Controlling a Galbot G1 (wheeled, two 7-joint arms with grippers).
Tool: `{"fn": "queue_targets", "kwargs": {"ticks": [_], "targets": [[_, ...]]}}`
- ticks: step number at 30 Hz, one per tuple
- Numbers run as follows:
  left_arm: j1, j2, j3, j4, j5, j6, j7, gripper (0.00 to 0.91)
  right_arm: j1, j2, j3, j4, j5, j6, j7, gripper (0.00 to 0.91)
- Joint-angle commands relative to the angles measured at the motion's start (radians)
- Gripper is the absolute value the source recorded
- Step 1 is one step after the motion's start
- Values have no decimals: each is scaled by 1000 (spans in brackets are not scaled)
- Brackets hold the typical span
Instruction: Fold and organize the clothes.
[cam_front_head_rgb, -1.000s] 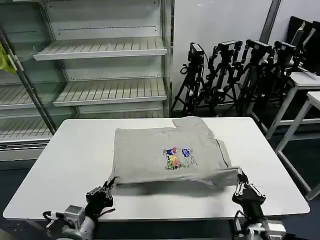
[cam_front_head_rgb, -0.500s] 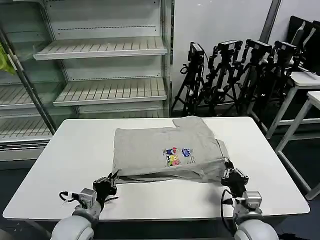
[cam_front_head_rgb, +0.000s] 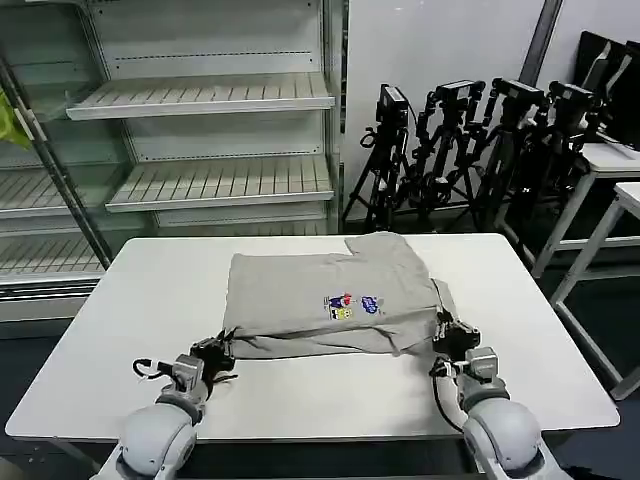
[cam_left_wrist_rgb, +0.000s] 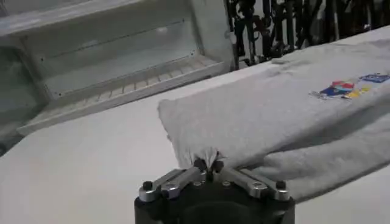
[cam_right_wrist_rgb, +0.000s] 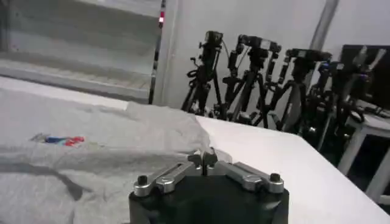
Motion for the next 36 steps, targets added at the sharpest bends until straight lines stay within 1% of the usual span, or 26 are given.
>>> {"fn": "queue_targets", "kwargs": {"ticks": [1, 2, 4, 7, 13, 17, 20, 22, 26, 29, 30, 31, 32, 33, 34, 35, 36], "targets": [[-49, -8, 19, 49, 6, 7, -3, 645, 102, 1, -65, -140, -23, -2, -4, 887], [-48, -10, 17, 47, 6, 7, -5, 907, 100, 9, -65, -145, -29, 2, -2, 907], [-37, -14, 8, 38, 5, 7, -10, 907, 81, 22, -59, -138, -33, 1, 2, 907], [-5, -19, -13, -2, -2, 8, -16, 907, 31, 38, -25, -78, -16, 14, 13, 907], [102, -39, -58, -122, -29, 10, -19, 907, -103, 54, 44, 101, -7, 23, 27, 907], [158, -61, -77, -167, -56, 16, -26, 907, -198, 78, 89, 188, -5, 17, 39, 907], [161, -65, -80, -167, -68, 23, -29, 907, -244, 82, 115, 206, 1, 3, 40, 907], [154, -65, -78, -148, -70, 23, -29, 907, -248, 82, 124, 193, 4, -1, 47, 907], [108, -67, -74, -79, -84, 22, -35, 907, -206, 90, 133, 111, 27, -23, 69, 907], [90, -69, -72, -40, -85, 22, -39, 907, -179, 93, 127, 65, 44, -40, 73, 907], [87, -70, -72, -37, -85, 22, -39, 846, -174, 92, 126, 58, 53, -45, 73, 907], [84, -70, -72, -34, -87, 18, -40, 433, -167, 92, 123, 51, 59, -50, 73, 907], [85, -69, -72, -32, -89, 12, -41, 131, -161, 91, 120, 44, 81, -61, 71, 907], [85, -68, -72, -31, -89, 9, -40, 131, -158, 90, 118, 42, 90, -66, 71, 907], [86, -68, -71, -31, -89, 8, -40, 50, -153, 89, 116, 40, 105, -73, 70, 484], [88, -67, -71, -32, -91, 7, -40, 50, -147, 88, 112, 36, 124, -80, 68, 81], [89, -67, -72, -33, -92, 7, -40, 50, -146, 88, 112, 36, 127, -81, 67, 10]]}}
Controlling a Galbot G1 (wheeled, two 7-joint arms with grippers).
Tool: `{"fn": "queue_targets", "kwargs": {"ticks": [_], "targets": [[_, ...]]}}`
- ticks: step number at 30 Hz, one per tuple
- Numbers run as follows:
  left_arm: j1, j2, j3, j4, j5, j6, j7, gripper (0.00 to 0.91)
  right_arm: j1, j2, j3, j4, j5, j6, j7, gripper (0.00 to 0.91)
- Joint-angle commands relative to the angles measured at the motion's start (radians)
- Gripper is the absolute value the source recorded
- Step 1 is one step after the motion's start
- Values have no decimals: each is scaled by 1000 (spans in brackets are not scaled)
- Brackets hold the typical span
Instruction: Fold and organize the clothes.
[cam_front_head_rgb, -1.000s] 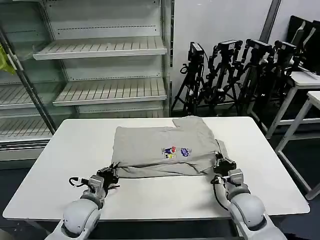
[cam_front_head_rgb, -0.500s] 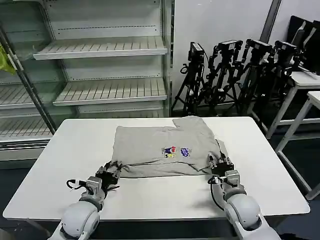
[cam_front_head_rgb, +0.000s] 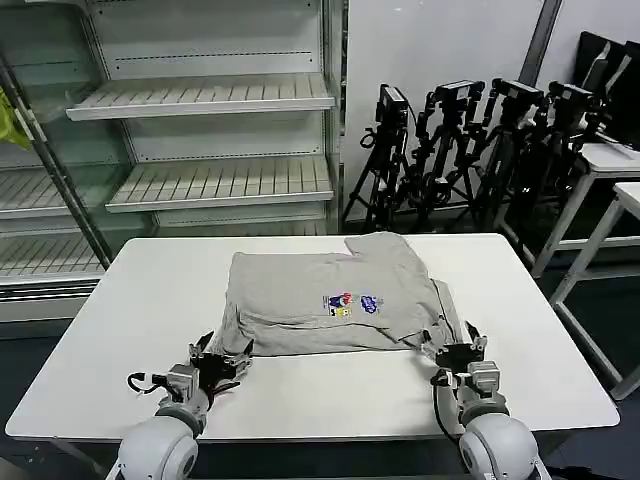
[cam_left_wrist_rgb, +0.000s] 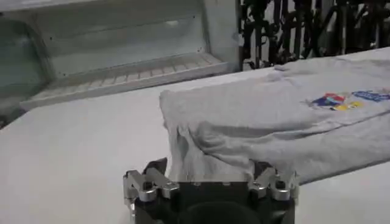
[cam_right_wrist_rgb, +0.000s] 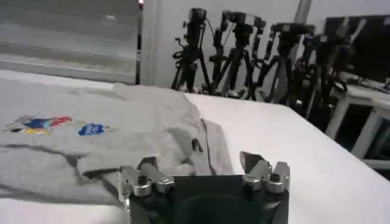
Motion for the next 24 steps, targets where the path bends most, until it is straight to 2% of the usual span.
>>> {"fn": "queue_targets", "kwargs": {"ticks": [1, 13, 24], "targets": [[-1, -3, -8, 31, -19, -6, -2, 50, 5, 4, 12, -35, 84, -42, 7, 0], [31, 0, -11, -8, -40, -2, 13, 50, -15, -13, 5, -3, 112, -53, 4, 0], [159, -12, -27, -160, -38, -4, 11, 50, -180, -39, 44, 179, 65, -45, 5, 0]]}}
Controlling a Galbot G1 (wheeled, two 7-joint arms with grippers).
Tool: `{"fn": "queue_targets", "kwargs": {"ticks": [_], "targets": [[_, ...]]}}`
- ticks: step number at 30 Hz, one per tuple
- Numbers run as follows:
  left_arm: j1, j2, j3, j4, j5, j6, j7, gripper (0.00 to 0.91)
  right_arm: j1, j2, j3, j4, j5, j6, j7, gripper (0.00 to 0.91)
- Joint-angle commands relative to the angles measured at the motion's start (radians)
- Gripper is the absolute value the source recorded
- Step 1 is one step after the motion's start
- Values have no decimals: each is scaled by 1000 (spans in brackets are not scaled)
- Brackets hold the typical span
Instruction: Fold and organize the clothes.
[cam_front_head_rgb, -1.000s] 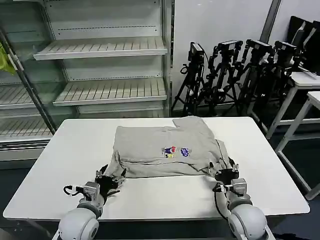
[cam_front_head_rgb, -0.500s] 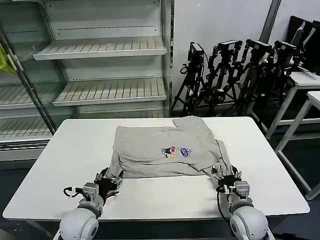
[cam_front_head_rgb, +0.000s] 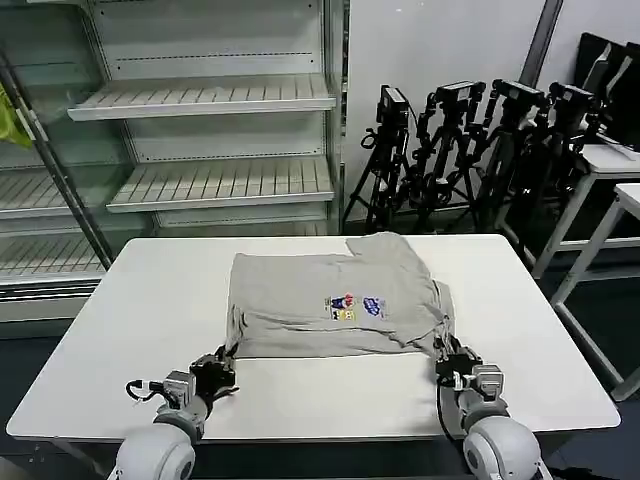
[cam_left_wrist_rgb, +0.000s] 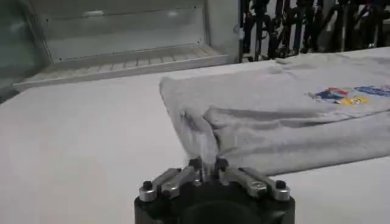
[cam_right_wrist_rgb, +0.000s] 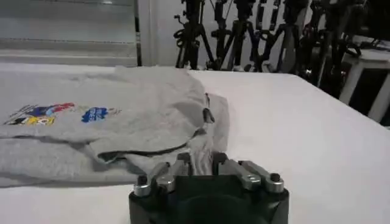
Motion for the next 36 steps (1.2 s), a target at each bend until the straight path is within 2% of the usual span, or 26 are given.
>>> {"fn": "queue_targets", "kwargs": {"ticks": [1, 11, 15, 16, 17, 18, 19, 20, 27, 31, 36], "targets": [[130, -21, -18, -146, 3, -5, -2, 50, -125, -12, 21, 137, -30, -2, 2, 0], [414, -58, -63, -352, 98, -49, -17, 50, -355, -41, 86, 316, -81, 8, -5, 0], [467, -57, -67, -369, 145, -66, -33, 50, -395, -40, 92, 342, -112, -2, -6, 0], [470, -56, -69, -370, 144, -64, -33, 50, -394, -39, 90, 340, -131, -5, -2, 292], [470, -56, -73, -370, 143, -61, -31, 50, -391, -39, 90, 339, -133, -3, -2, 786], [467, -55, -77, -369, 143, -56, -29, 71, -383, -38, 91, 339, -132, -2, 1, 907], [462, -54, -79, -368, 143, -47, -28, 252, -378, -37, 92, 340, -131, -2, 3, 907], [458, -54, -80, -367, 142, -37, -28, 907, -367, -36, 96, 343, -128, 4, 5, 907], [391, -47, -83, -391, 143, -10, -30, 907, -317, -52, 136, 360, -113, 75, 19, 907], [314, -39, -73, -387, 138, -4, -35, 907, -225, -80, 150, 334, -51, 92, 42, 907], [112, -11, -38, -252, 38, -8, -71, 907, 55, -97, 56, 135, 4, 63, 74, 907]]}}
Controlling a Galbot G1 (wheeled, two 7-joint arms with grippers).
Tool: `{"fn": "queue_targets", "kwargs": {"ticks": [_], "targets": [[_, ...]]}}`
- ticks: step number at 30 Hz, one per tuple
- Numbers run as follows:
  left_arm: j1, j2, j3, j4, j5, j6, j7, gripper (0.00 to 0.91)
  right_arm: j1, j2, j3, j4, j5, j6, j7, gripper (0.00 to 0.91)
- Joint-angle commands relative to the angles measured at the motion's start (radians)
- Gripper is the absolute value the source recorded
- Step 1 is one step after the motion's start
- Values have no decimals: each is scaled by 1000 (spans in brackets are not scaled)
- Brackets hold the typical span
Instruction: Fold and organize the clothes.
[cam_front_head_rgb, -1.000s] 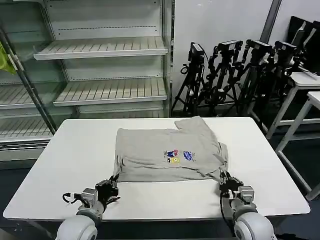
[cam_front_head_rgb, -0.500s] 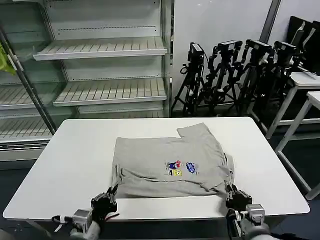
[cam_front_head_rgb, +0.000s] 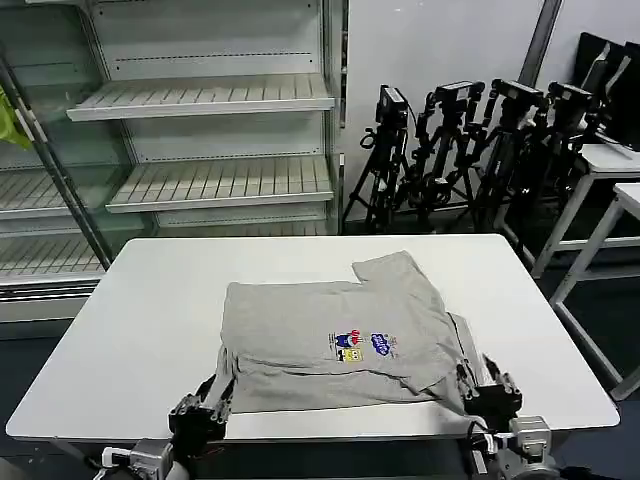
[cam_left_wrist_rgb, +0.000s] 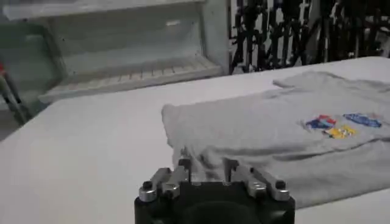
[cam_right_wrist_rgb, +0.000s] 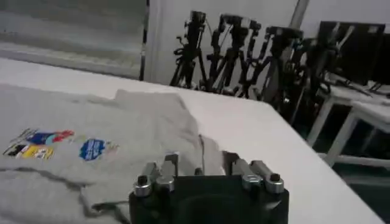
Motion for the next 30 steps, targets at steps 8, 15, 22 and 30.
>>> {"fn": "queue_targets", "kwargs": {"ticks": [8, 15, 22, 30], "targets": [[-629, 26, 124, 411, -217, 23, -62, 907, 698, 8, -240, -502, 163, -78, 42, 907], [-828, 37, 218, 630, -242, 24, -88, 907, 873, 28, -315, -730, 127, -87, -61, 907], [-951, 0, 286, 802, -229, 24, -103, 907, 1030, 78, -367, -926, 132, -88, -108, 907], [-1006, -24, 308, 929, -243, 25, -107, 907, 1143, 140, -409, -1119, 140, -87, -96, 907]]}}
